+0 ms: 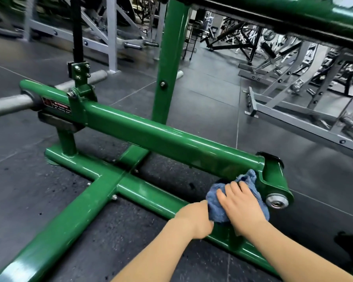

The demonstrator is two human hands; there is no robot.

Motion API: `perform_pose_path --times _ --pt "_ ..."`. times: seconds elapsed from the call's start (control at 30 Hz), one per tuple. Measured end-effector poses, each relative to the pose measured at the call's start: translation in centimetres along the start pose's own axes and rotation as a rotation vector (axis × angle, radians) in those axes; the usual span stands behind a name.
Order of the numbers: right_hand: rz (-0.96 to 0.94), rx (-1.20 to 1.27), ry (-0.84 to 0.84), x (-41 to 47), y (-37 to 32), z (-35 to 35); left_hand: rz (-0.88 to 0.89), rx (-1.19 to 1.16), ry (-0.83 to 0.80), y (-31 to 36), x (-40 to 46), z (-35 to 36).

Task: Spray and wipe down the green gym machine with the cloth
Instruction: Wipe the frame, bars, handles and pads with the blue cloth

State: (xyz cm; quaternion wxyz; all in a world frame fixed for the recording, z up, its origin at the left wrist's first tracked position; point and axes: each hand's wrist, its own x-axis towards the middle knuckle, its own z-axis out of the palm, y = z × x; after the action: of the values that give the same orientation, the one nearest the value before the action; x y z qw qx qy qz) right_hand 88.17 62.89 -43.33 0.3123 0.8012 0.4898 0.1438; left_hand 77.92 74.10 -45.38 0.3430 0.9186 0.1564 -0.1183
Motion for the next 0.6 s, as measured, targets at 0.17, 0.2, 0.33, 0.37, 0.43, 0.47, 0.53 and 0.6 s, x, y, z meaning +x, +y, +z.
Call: perform_pose_path --times 0.17,0.2,0.33,0.37,0.43,0.47,0.53,0.6 --pt "-0.049 -0.072 -0.137 0.9 -0.8 0.3 -0.042 -0.024 0.0 -2.8 0.2 1.4" --pt "-0.066 -0.053 -0.181 1.1 -1.0 0.3 -0.055 -0.034 0.003 -3.4 0.2 1.5" --pt "-0.025 0.165 -0.3 0.7 -2.2 2.6 -0.112 -0.053 0.019 -5.8 0.4 2.3" --pt "-0.013 0.177 -0.308 0.2 -2.3 3.5 -0.123 -0.043 0.023 -6.1 0.4 2.4" --pt "-0.02 0.167 -0.222 0.3 -3.2 5.8 -0.145 -0.04 0.027 -7.4 0.8 3.2" --pt "-0.032 0.169 -0.189 0.6 -3.5 6.6 -0.151 -0.039 0.027 -7.8 1.0 3.7" --pt "-0.001 0.188 -0.073 1.6 -3.9 7.7 -0.152 -0.039 0.036 -8.9 1.7 4.4" --pt "0.088 0.249 0.012 3.2 -4.6 8.9 -0.154 -0.048 0.046 -10.0 2.8 5.5"
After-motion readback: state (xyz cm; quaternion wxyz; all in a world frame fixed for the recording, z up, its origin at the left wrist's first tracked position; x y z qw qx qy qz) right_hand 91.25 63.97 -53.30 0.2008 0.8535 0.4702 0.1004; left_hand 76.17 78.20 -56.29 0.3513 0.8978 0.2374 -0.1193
